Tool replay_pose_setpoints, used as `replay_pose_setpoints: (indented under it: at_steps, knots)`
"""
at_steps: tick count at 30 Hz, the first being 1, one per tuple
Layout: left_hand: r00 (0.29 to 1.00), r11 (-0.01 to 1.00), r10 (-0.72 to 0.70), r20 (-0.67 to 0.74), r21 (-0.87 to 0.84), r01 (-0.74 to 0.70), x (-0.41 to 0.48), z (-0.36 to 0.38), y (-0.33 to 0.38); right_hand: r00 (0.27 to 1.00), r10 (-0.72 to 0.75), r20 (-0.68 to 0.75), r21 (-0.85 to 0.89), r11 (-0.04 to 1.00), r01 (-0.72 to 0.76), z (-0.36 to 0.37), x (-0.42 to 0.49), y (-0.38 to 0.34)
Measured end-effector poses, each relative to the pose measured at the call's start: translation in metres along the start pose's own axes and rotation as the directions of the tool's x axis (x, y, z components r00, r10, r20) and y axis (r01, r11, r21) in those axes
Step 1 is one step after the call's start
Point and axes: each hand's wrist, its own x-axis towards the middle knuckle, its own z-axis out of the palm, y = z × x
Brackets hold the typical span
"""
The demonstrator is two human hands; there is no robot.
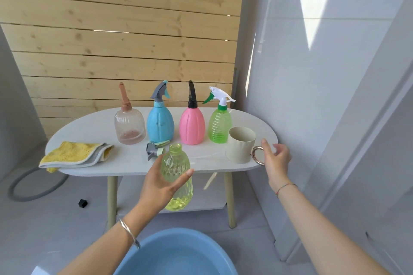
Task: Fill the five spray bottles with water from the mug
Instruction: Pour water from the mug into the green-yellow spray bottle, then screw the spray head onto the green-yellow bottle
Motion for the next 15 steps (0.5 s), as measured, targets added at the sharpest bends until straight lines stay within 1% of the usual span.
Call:
replay_pose_setpoints:
  at_steps: [2, 4, 6, 8, 10, 12, 15]
  knots:
    - [1.0, 1.0, -0.014, -0.006, -0.001, 0.014, -0.002, -0.009, 0.002, 0.983, -0.181, -0.03, -0.027, 0.983, 0.18, -0.001, -0.006, -0.014]
    - [1.0, 1.0, -0.009, -0.017, 0.028, 0.01, -0.004, -0.02, 0.003, 0.942, -0.335, 0.004, -0.012, 0.942, 0.335, 0.005, -0.019, -0.032]
    - [1.0, 0.998, -0.008, -0.03, 0.067, 0.01, -0.005, -0.031, 0.003, 0.918, -0.385, 0.094, 0.055, 0.923, 0.382, 0.02, -0.035, -0.048]
    - [0.999, 0.997, -0.01, -0.047, 0.08, 0.014, -0.004, -0.046, 0.0, 0.903, -0.356, 0.242, 0.133, 0.934, 0.332, 0.044, -0.052, -0.057]
    - [0.997, 0.996, -0.021, -0.07, 0.08, 0.027, -0.004, -0.06, -0.005, 0.863, -0.288, 0.415, 0.136, 0.958, 0.254, 0.074, -0.068, -0.059]
    - [0.996, 0.995, -0.035, -0.087, 0.09, 0.043, -0.003, -0.072, -0.009, 0.792, -0.23, 0.566, 0.048, 0.968, 0.247, 0.103, -0.081, -0.058]
    - [0.994, 0.994, -0.05, -0.101, 0.095, 0.06, -0.001, -0.089, -0.015, 0.679, -0.146, 0.72, -0.134, 0.93, 0.343, 0.147, -0.09, -0.044]
